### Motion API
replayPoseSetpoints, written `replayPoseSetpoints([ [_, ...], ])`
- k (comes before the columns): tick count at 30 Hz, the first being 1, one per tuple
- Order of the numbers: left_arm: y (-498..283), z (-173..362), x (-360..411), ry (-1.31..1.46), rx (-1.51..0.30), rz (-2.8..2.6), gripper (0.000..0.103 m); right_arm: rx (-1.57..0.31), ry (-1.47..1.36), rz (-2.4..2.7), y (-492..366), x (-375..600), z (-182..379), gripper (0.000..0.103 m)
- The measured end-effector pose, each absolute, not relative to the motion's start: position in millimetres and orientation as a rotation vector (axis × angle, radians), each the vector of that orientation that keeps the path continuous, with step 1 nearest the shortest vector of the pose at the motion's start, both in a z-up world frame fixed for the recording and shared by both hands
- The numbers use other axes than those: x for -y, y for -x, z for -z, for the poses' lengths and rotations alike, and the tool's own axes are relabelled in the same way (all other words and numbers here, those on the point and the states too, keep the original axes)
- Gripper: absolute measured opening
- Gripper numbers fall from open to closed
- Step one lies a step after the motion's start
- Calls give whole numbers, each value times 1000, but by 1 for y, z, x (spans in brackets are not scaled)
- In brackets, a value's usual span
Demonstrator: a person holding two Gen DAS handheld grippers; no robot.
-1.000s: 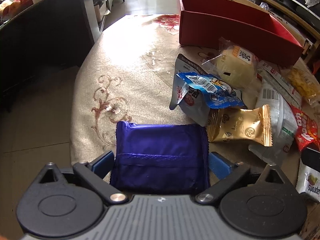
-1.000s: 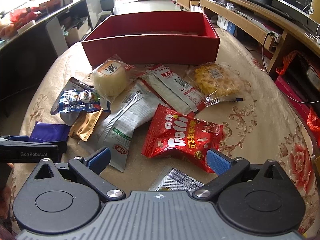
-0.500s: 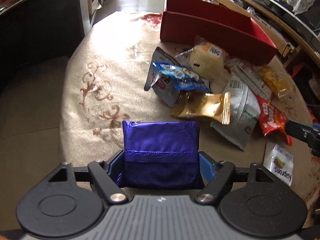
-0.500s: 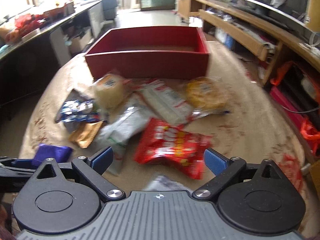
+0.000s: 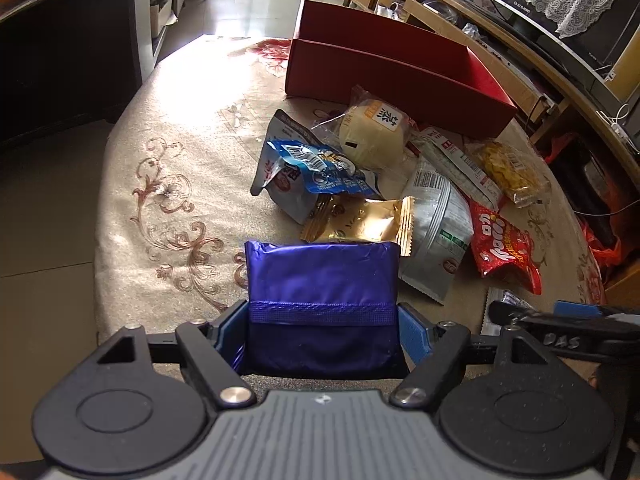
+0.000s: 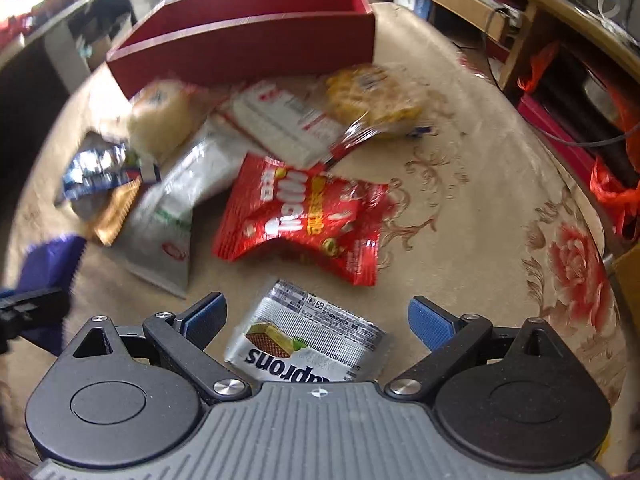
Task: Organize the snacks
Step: 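Grasp the white Kaprons wafer packet with the right gripper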
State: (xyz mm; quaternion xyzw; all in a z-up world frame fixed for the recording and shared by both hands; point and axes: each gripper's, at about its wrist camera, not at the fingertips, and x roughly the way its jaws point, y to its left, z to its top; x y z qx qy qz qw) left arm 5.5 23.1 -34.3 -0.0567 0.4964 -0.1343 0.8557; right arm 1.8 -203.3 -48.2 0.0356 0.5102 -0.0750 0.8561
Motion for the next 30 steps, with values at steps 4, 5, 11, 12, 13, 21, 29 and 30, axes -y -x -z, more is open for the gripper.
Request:
replayPoseSetpoints([
  [4, -5, 34, -22, 116, -1044, 298, 72, -1118, -29, 102, -2, 199, 63, 103],
  [5, -5, 34, -22, 117, -1047, 302, 72, -1110, -13, 92, -1, 199, 65, 103],
  [11, -2, 33, -20, 113, -1051, 323, 72, -1117, -27, 100, -3, 204, 65, 103],
  [12, -2, 32, -20, 110, -1049, 326, 72, -1128, -22, 97, -4, 204, 63, 100],
  [13, -1, 32, -19, 108, -1048, 329, 72, -1132, -18, 95, -4, 205, 61, 90],
  [21, 3, 25, -11, 93, -1030, 359, 73, -1098, -30, 60, 9, 210, 46, 71],
  [29, 2, 25, -3, 84, -1032, 365, 73, -1049, -68, 50, 9, 220, 31, 69],
  [30, 2, 25, -2, 84, -1031, 366, 73, -1041, -79, 50, 9, 221, 30, 69],
])
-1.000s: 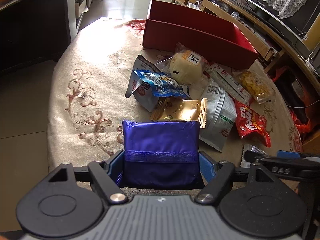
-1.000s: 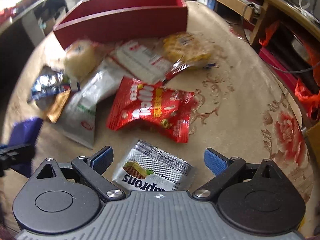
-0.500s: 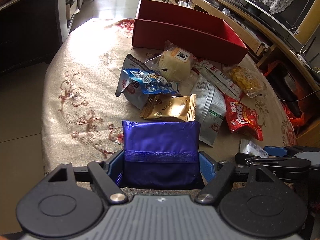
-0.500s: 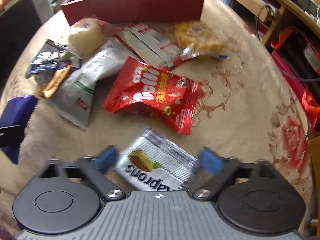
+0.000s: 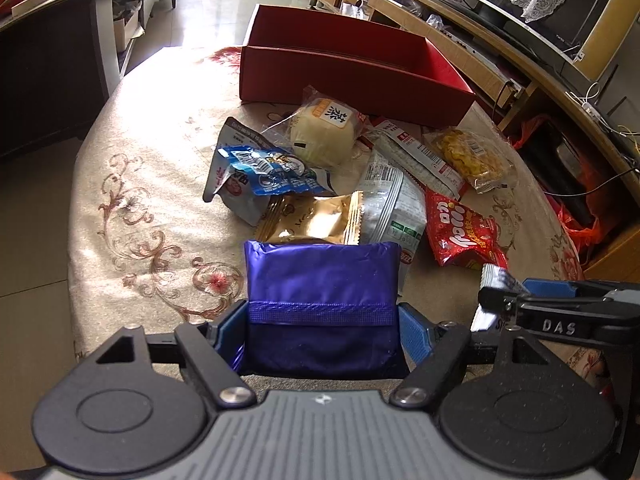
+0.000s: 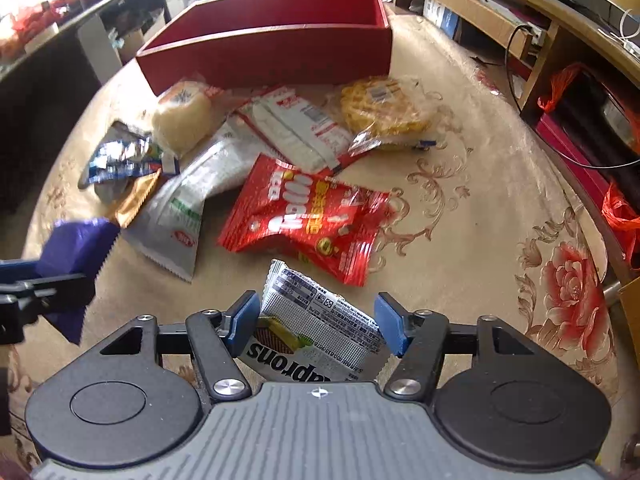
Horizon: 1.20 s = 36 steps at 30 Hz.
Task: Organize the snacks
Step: 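Grasp the white Kaprons wafer packet with the right gripper, then carry the purple pastry and Kaprons packet over the red box with both grippers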
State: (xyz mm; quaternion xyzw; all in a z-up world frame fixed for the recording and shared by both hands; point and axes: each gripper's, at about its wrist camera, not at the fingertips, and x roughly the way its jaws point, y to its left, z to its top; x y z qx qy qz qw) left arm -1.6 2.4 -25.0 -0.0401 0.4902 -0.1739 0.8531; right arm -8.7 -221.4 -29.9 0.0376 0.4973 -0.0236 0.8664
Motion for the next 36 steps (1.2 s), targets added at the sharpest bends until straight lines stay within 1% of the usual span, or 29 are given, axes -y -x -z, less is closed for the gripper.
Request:
replayPoseSetpoints([
  [7, -3, 14, 5, 86, -997, 372, 73, -972, -160, 36, 4, 231, 10, 69],
  [19, -16, -24, 18, 34, -881, 297, 73, -850, -171, -8, -12, 222, -31, 69],
  [36, -92, -44, 44, 23, -778, 254, 73, -761, -186, -22, -79, 227, -56, 69],
])
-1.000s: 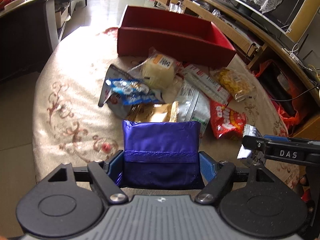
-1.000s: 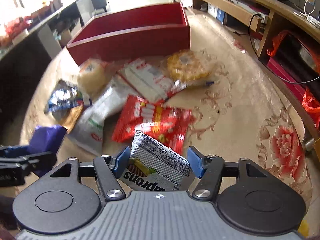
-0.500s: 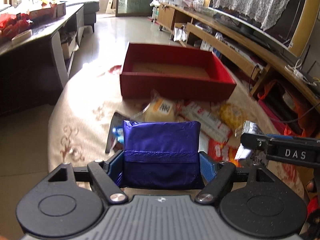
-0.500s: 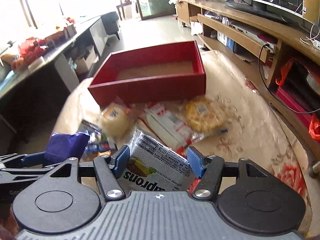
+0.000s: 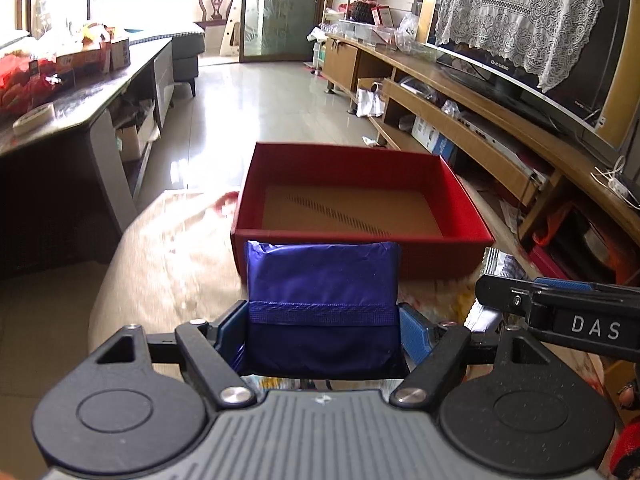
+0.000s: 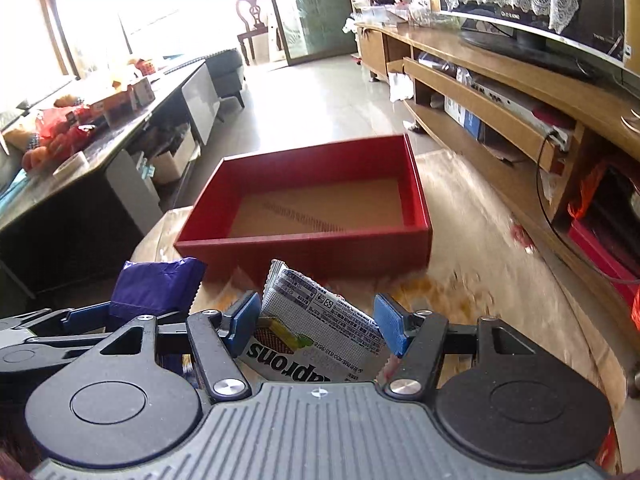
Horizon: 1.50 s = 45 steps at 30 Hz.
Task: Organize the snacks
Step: 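Carry the purple pastry and Kaprons packet over the red box with both grippers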
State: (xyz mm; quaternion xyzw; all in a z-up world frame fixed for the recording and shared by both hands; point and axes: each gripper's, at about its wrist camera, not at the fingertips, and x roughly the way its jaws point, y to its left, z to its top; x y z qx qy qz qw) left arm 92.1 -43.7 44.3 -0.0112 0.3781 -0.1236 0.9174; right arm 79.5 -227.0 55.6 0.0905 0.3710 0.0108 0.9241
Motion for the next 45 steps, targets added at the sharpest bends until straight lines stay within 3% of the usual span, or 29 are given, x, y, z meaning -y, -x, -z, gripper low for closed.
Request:
replayPoseSetpoints([
  [32, -206, -29, 85, -17, -741, 192, 73, -719, -189, 29, -192, 257, -49, 69],
  [45, -252, 4, 96, -26, -760, 173, 73, -742, -212, 28, -239, 266, -7, 70],
])
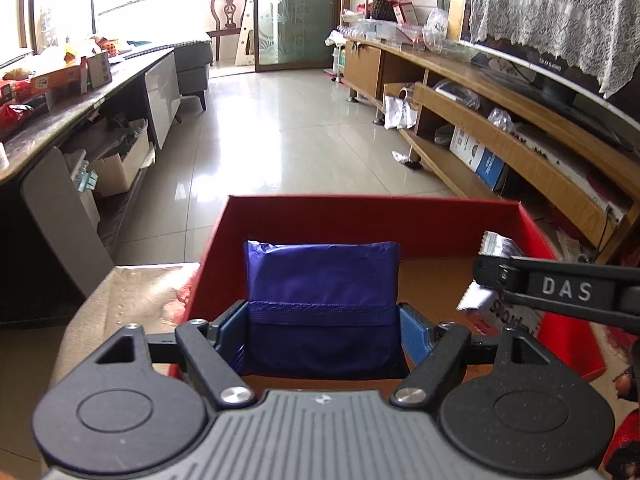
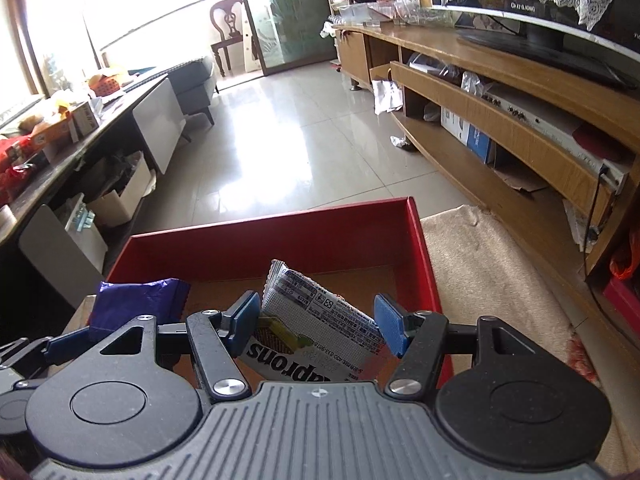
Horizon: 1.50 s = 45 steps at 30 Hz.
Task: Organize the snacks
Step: 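Carry the purple pastry and Kaprons packet over the red box with both grippers, then open both grippers to drop the pastry and packet into the red box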
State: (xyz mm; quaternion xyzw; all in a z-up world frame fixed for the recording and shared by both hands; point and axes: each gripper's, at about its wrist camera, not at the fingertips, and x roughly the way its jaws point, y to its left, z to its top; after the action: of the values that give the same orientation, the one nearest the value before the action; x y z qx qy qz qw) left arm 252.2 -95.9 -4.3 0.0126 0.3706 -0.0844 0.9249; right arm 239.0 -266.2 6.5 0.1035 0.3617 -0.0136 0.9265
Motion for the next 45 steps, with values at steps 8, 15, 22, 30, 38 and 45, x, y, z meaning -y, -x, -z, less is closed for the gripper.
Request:
replayPoseSetpoints([
  [8, -264, 32, 99, -47, -803, 157, 73, -747, -132, 48, -255, 256, 18, 69],
  [15, -264, 37, 104, -86, -803, 158, 79, -732, -151, 25, -259, 258, 16, 79],
  [22, -262, 26, 103, -107, -791, 149, 82, -711, -193, 16, -255, 264, 5, 83],
  [30, -236, -16, 93, -92, -758, 174, 84, -686, -172, 22, -231, 263, -25, 87],
  [38, -199, -40, 77, -61, -768, 187, 86, -682, -149, 41, -195, 262, -51, 89],
  [45, -171, -25, 64, -41, -865, 198, 86, -721, -99, 60, -156, 263, -50, 90],
])
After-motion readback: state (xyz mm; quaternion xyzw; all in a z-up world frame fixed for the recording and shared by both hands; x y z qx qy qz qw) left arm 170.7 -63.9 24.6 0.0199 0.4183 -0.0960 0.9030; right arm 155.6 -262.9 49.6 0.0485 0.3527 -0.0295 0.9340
